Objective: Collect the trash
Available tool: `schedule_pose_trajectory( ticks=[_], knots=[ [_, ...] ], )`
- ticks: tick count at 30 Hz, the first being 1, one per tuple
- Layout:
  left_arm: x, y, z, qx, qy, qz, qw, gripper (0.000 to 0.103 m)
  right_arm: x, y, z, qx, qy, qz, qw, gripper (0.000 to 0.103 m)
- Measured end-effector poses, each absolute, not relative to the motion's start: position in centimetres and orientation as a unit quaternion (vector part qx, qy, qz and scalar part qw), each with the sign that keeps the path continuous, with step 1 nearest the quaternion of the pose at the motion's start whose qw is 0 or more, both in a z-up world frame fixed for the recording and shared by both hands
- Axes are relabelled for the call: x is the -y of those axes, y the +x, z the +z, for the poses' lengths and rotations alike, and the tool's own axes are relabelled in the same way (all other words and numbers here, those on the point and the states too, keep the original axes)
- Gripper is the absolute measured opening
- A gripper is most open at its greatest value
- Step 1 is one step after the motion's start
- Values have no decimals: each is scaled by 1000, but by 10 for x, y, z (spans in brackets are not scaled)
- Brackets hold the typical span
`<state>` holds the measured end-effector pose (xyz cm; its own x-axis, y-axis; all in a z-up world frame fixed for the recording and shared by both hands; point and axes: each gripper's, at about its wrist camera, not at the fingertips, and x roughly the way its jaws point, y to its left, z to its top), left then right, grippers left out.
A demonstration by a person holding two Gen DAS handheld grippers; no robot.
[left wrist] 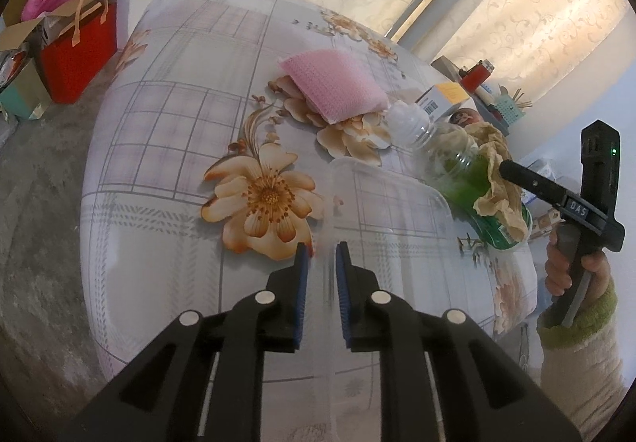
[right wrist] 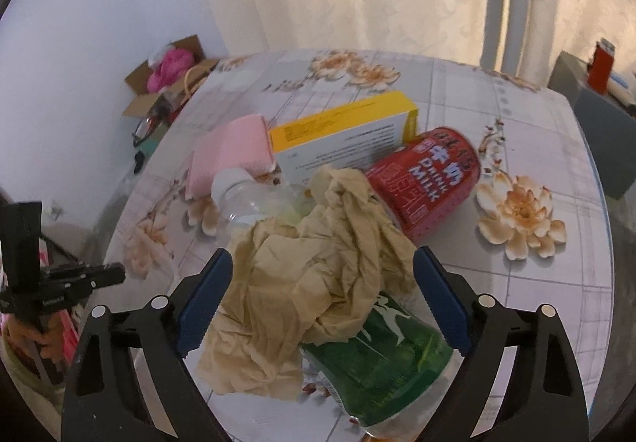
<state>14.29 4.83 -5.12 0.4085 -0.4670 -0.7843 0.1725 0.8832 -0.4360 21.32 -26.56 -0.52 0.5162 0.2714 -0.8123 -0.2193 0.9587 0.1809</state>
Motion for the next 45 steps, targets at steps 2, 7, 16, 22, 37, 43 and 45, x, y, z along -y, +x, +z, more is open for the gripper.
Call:
schedule_pose_trajectory(
  ticks=[2, 7, 16, 22, 37, 43, 45],
  knots=[
    [-48, 143, -51, -509, -146, -193, 826, 14, 263, 213, -8, -476, 18, 141, 868, 83],
    [-49, 143, -52, -511, -148, -193, 825, 14, 260, 214, -14, -484, 5, 137, 864, 70],
    [-48, 142, -54, -514, -149, -197, 822, 14, 260, 212, -10, -474, 9, 137, 870, 43],
    [-47, 141, -54, -513, -145, -199, 822, 14, 261, 209, -4, -461, 11, 127, 878, 18],
    [-48, 142, -52, -510, -141, -196, 825, 14, 266, 186, 27, -404, 38, 105, 908, 10],
    [-46, 140, -52, -510, -134, -199, 826, 14, 269, 159, 47, -371, 64, 96, 921, 10],
    [-45, 140, -51, -507, -128, -200, 828, 14, 271, 149, 52, -361, 74, 93, 925, 10]
  ],
)
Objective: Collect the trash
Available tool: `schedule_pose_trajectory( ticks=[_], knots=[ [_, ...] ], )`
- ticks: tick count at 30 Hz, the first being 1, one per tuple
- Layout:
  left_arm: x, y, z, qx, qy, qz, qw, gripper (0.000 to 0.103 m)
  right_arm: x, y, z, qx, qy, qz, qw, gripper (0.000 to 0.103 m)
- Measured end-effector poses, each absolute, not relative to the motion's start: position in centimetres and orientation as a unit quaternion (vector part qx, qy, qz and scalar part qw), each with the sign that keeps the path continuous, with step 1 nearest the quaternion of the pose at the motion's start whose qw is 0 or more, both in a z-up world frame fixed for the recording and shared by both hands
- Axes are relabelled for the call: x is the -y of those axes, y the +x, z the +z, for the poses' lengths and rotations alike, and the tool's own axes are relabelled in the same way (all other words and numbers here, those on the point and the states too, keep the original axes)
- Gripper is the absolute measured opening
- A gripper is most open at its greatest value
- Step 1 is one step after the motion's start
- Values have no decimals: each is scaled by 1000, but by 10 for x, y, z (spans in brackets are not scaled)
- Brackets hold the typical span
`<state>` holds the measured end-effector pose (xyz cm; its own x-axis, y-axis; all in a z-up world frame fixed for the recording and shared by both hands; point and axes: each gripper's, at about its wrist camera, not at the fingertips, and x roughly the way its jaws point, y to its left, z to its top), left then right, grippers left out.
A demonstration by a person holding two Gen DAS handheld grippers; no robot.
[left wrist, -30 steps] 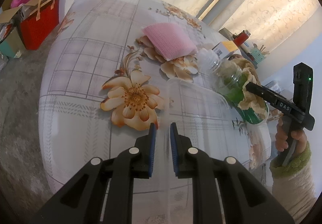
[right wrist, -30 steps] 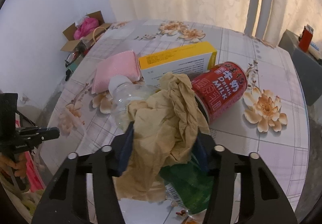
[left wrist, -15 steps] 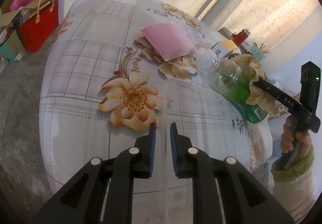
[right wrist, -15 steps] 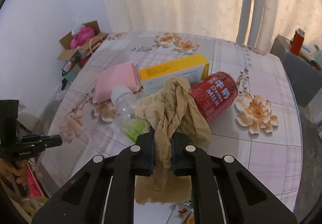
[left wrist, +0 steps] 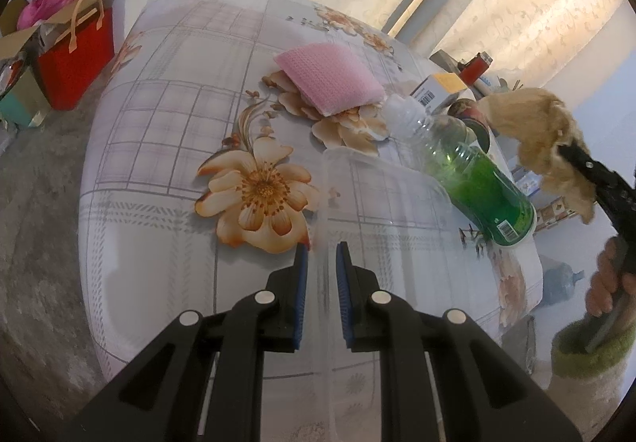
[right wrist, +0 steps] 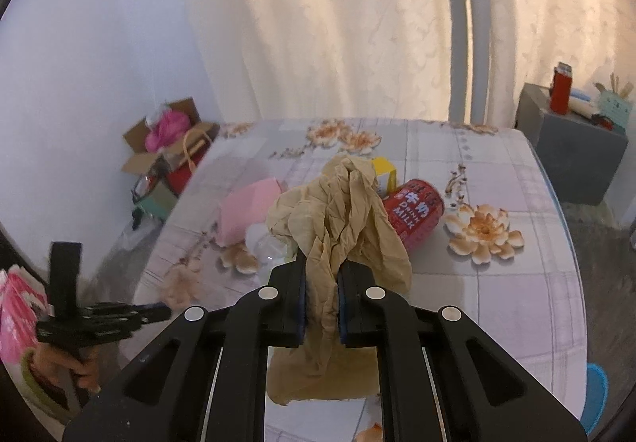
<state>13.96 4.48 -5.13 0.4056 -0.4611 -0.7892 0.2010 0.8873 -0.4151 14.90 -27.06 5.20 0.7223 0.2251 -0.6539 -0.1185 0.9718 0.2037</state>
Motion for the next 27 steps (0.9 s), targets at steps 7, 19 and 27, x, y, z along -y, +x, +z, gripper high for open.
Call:
schedule_pose_trajectory(
  ticks=[7, 19, 27],
  knots=[
    [-39, 136, -44, -482, -96, -199, 848, 10, 273, 113, 63, -340, 95, 74, 933, 10],
    [-37, 124, -27, -449, -77, -199, 868, 3, 277, 82, 59, -330, 122, 60, 934, 10],
    [-38, 119, -19, -438, -76, -199, 873, 3, 277, 77, 58, -329, 126, 61, 934, 10]
  ],
)
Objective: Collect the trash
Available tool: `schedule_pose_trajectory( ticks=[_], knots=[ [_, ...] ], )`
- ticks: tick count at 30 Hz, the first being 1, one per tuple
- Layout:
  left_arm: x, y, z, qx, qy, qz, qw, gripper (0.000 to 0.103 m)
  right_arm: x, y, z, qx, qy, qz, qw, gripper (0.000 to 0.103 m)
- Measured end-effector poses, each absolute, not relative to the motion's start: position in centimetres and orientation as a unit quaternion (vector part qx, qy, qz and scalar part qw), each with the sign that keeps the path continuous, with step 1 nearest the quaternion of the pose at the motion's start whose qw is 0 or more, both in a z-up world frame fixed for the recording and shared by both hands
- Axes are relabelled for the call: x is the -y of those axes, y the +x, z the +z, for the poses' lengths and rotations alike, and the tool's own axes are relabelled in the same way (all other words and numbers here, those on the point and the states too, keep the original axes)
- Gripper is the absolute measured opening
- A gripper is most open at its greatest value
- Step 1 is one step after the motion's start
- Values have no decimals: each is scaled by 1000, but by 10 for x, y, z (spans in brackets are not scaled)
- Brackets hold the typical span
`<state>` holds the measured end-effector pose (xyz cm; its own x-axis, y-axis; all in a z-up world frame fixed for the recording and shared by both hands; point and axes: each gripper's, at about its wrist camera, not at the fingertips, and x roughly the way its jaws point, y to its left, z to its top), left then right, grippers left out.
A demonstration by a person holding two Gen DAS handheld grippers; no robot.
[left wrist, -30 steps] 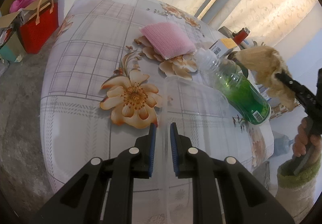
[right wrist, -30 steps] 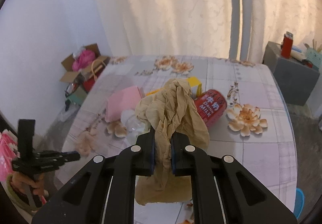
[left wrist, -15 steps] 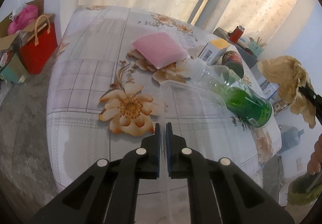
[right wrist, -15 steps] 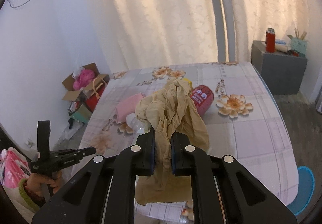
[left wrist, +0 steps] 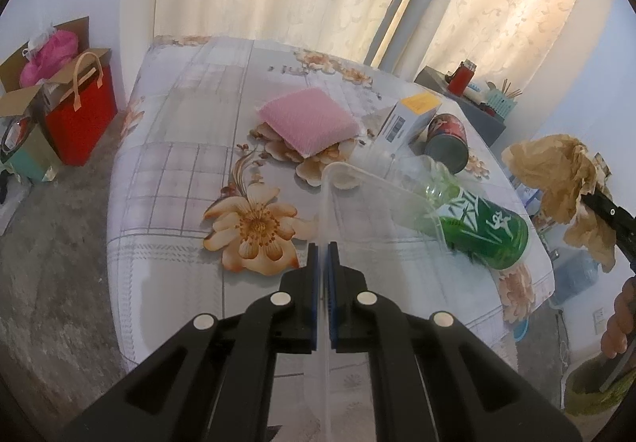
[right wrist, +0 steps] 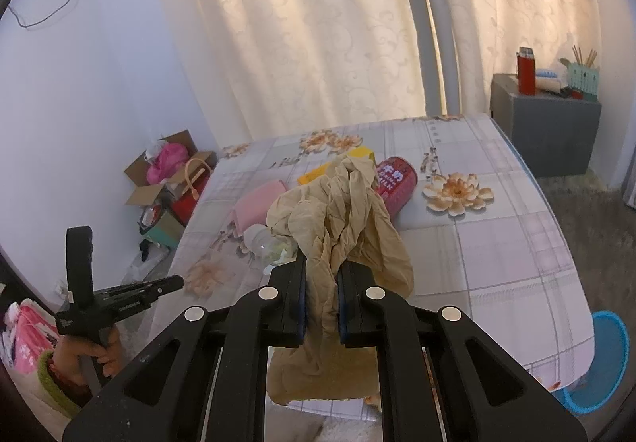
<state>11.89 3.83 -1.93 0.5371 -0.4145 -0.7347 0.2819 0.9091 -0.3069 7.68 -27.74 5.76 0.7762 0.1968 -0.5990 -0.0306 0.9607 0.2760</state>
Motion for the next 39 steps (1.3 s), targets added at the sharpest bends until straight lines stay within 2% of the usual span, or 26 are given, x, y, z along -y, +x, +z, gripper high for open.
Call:
schedule_pose_trajectory(
  ticks=[15, 28, 39],
  knots=[
    [-36, 114, -9, -427, -72, -205, 878, 3, 280, 74, 56, -328, 133, 61, 933, 10],
    [-32, 101, 27, -390, -62, -226, 891, 3, 289, 55, 61, -306, 147, 57, 939, 10],
    [14, 92, 61, -359, -31, -288, 887, 3, 321, 12, 62, -276, 182, 14, 943, 10]
  ],
)
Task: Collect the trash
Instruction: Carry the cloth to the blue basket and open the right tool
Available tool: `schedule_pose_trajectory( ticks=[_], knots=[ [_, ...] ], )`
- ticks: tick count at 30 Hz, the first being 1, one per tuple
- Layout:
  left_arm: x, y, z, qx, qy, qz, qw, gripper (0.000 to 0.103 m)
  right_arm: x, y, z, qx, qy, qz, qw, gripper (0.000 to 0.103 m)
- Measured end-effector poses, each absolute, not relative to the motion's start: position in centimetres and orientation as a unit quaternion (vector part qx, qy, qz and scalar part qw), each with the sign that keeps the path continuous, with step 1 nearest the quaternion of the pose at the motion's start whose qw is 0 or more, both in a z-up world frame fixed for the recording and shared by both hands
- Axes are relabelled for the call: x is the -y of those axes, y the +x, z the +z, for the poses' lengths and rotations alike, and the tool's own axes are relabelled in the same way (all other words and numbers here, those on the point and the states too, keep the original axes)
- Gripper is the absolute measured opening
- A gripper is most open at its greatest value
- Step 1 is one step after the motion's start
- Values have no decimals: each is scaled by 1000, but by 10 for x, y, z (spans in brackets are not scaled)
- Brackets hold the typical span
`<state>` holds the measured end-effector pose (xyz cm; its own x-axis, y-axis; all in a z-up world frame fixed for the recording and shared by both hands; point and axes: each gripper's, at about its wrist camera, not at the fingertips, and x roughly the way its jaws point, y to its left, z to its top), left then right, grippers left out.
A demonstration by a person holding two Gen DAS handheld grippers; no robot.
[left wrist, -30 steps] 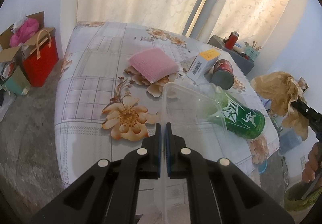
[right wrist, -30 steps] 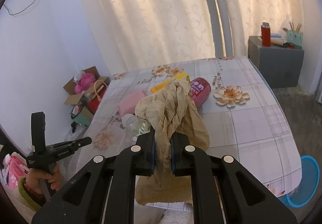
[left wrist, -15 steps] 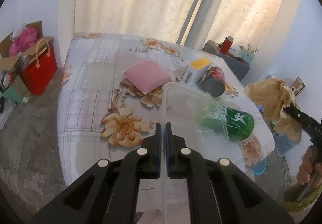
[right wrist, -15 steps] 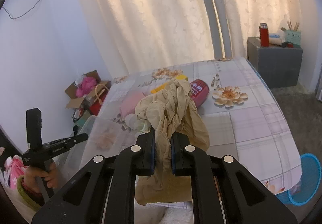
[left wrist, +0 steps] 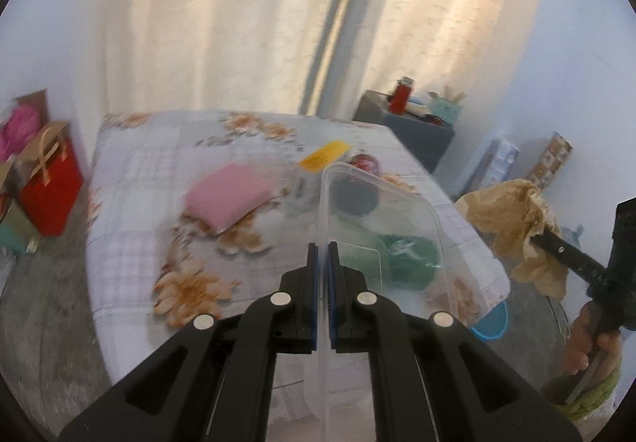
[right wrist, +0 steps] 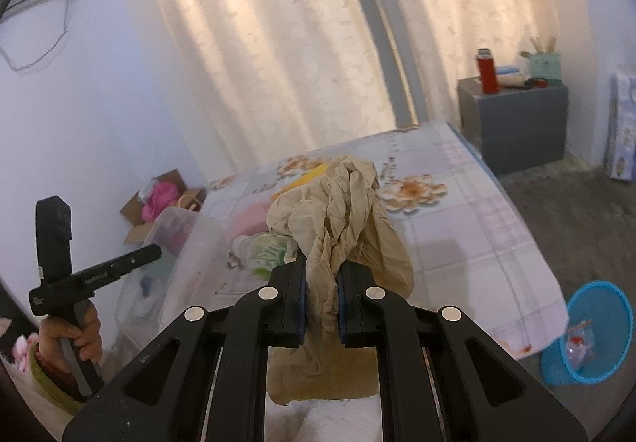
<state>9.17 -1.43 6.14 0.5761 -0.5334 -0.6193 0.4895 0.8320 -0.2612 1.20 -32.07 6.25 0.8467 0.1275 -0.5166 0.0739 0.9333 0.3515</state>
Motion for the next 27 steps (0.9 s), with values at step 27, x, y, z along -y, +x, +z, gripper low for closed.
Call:
schedule_pose_trajectory(
  ticks=[27],
  knots=[
    [482, -1, 29, -331, 313, -545, 703, 3, 528, -190, -42, -252, 346, -301, 852, 10]
  ],
)
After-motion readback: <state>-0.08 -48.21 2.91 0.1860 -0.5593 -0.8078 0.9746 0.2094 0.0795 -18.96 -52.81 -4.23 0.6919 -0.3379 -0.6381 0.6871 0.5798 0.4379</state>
